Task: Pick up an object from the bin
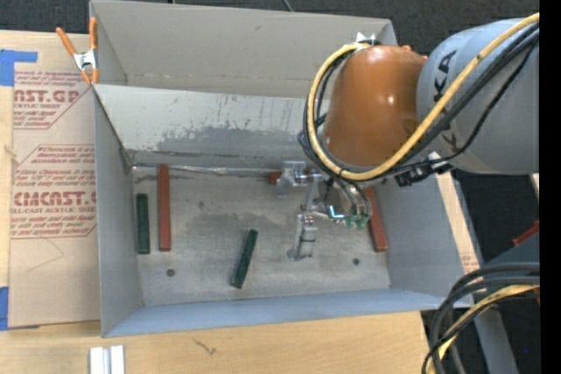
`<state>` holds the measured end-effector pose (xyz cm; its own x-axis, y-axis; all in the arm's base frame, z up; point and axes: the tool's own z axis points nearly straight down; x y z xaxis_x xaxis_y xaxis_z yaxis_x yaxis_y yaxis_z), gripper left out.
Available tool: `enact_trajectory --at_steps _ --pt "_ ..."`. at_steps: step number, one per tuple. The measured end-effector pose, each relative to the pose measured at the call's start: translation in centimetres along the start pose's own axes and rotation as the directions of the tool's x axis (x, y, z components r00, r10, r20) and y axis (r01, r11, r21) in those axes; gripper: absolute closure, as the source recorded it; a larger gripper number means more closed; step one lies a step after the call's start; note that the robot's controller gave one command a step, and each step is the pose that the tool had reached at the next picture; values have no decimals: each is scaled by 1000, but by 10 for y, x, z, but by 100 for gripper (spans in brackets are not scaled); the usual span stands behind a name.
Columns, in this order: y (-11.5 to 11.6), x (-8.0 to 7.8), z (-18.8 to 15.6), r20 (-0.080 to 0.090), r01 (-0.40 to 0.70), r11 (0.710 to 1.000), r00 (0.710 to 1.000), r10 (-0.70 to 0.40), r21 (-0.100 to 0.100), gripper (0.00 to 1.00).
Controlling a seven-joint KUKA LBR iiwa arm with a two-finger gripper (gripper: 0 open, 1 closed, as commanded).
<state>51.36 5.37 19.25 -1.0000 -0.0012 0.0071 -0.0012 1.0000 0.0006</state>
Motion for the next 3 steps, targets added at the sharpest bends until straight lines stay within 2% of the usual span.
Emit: enact_trajectory --at_steps 1,2,3 --pt "0 -2 -4 8 -1 1000 1000 1 0 0" --pt "37 5 26 11 282 959 959 -282 4 0" --pt "55 11 56 7 443 896 896 -443 2 0"
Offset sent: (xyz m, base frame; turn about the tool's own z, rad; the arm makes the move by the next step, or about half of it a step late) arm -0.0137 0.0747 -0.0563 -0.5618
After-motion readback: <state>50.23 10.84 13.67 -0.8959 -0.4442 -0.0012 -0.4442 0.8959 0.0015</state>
